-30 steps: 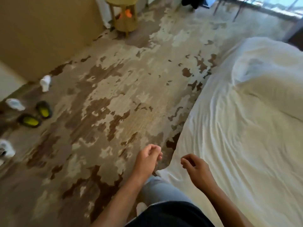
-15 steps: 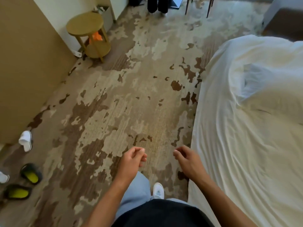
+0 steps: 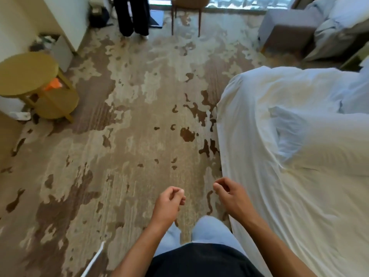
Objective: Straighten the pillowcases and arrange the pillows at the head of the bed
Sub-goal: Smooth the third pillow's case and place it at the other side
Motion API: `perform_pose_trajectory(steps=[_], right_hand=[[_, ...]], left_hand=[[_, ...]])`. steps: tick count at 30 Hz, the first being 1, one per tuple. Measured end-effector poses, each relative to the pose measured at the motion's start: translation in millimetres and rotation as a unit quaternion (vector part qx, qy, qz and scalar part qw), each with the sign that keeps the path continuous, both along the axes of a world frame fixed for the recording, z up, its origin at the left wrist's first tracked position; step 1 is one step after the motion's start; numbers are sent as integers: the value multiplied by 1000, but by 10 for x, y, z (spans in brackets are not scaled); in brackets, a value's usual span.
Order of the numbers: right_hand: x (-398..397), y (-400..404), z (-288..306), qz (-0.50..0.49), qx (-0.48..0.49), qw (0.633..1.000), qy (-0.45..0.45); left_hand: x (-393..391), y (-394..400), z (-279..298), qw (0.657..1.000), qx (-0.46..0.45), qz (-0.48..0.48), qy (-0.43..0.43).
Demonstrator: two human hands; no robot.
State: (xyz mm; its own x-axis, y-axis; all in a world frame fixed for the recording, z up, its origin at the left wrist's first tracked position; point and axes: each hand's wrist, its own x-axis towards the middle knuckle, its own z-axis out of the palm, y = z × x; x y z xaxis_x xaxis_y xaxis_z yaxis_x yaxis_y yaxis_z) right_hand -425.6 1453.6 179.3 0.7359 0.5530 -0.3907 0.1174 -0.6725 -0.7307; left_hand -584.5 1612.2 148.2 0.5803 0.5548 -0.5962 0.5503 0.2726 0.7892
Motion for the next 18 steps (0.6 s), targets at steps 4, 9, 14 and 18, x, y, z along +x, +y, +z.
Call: perform_pose_trajectory(steps=[4, 9, 14, 18], right_hand=[[452, 319, -65, -98, -21, 995, 0], [1129, 879, -303, -183, -35, 982, 24], [2182, 1801, -533, -190, -15, 981, 37], [3263, 2702, -512, -156, 16, 986, 62]], left_hand=[[1014, 687, 202, 994, 12, -103, -32], [2339, 1591, 324, 983, 20, -164, -80], [3449, 2683, 323, 983, 45, -166, -72], [4145, 3455, 350, 985, 58, -158, -41]])
